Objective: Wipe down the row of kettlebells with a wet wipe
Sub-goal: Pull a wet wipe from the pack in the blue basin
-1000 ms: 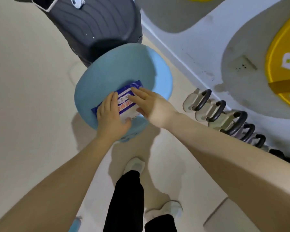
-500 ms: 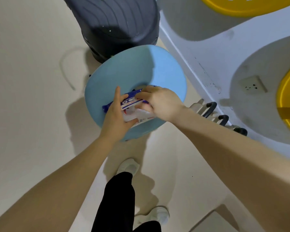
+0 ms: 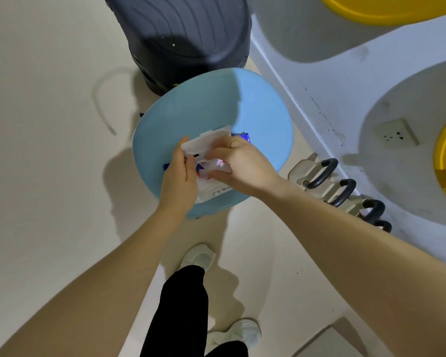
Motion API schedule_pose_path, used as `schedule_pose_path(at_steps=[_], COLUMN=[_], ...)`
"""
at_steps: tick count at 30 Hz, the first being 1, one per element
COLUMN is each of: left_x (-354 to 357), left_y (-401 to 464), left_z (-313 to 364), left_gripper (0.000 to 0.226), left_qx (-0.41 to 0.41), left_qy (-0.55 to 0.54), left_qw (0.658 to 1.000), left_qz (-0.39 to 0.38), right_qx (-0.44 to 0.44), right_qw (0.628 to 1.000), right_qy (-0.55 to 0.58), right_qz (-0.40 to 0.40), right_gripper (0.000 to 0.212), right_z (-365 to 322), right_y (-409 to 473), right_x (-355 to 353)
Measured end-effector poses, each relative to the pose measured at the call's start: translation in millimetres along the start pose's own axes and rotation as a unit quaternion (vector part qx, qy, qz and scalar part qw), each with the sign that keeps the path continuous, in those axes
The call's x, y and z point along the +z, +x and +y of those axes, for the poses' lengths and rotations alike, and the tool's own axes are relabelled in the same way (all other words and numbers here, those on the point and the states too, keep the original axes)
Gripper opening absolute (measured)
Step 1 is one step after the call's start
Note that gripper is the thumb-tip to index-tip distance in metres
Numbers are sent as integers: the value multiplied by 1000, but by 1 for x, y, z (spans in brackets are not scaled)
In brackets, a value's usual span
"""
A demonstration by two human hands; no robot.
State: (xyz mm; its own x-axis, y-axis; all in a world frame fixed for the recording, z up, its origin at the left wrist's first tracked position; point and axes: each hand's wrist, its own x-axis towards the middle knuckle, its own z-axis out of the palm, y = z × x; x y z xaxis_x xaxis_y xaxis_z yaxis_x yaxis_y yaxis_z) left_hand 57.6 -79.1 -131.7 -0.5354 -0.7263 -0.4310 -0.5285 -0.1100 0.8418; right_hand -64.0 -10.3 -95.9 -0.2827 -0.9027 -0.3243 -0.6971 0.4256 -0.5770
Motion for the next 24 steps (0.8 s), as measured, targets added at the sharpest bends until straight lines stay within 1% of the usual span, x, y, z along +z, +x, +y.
schedule_pose_path(at_steps=[1,2,3,4,5,7,8,10,11,12,13,14,16,17,18,19,20,22,23,24], left_x=[0,-1,-2,-3,-5,-9,-9,-10,-10,-10,-11,-10,-7,-2,5,17,32,72,93,116], left_y=[-1,-2,-3,-4,-6,-12,-15,-21,-23,-25,-26,-28,-31,-32,-35,-39,-45,-64,-76,-89], left_z=[2,4,6,8,9,15,17,17,14,8,0,-5,-4,3,15,28,40,68,80,90], left_gripper=[42,43,45,48,50,58,62,62,57,52,47,43,37,37,39,40,41,45,47,44], left_qx=[1,2,2,4,8,27,43,102,145,194,235,259,272,266,256,259,264,241,200,145], left_qy=[1,-2,-12,-23,-33,-38,-26,42,105,183,264,331,430,470,494,501,476,364,301,249], left_qw=[1000,1000,1000,1000,999,998,997,992,981,960,930,900,852,833,822,818,830,883,907,922], left_qz=[1,1,-1,-9,-20,-44,-52,-60,-70,-85,-102,-116,-122,-121,-121,-114,-121,-173,-216,-259], right_qx=[-18,-18,11,64,123,206,225,245,255,263,269,272,273,278,285,293,300,310,314,321], right_qw=[999,1000,999,993,976,913,886,852,838,821,807,795,776,768,759,751,744,740,743,748], right_qy=[-26,-23,13,81,164,326,375,430,454,482,506,527,559,569,577,582,585,582,572,557], right_qz=[1,10,30,55,79,129,151,168,165,157,145,132,103,95,97,104,115,136,148,164], right_gripper=[25,25,21,17,14,17,23,30,30,28,26,24,18,16,14,14,15,16,18,20], right_z=[2,2,2,-1,-2,-2,2,10,14,17,21,25,35,41,46,52,59,71,79,88], right_y=[-1,-2,-3,-4,-5,-12,-16,-27,-34,-42,-51,-60,-82,-95,-109,-123,-139,-169,-183,-197], right_x=[0,0,-3,-7,-13,-23,-28,-39,-43,-46,-48,-50,-51,-51,-52,-52,-52,-50,-49,-45])
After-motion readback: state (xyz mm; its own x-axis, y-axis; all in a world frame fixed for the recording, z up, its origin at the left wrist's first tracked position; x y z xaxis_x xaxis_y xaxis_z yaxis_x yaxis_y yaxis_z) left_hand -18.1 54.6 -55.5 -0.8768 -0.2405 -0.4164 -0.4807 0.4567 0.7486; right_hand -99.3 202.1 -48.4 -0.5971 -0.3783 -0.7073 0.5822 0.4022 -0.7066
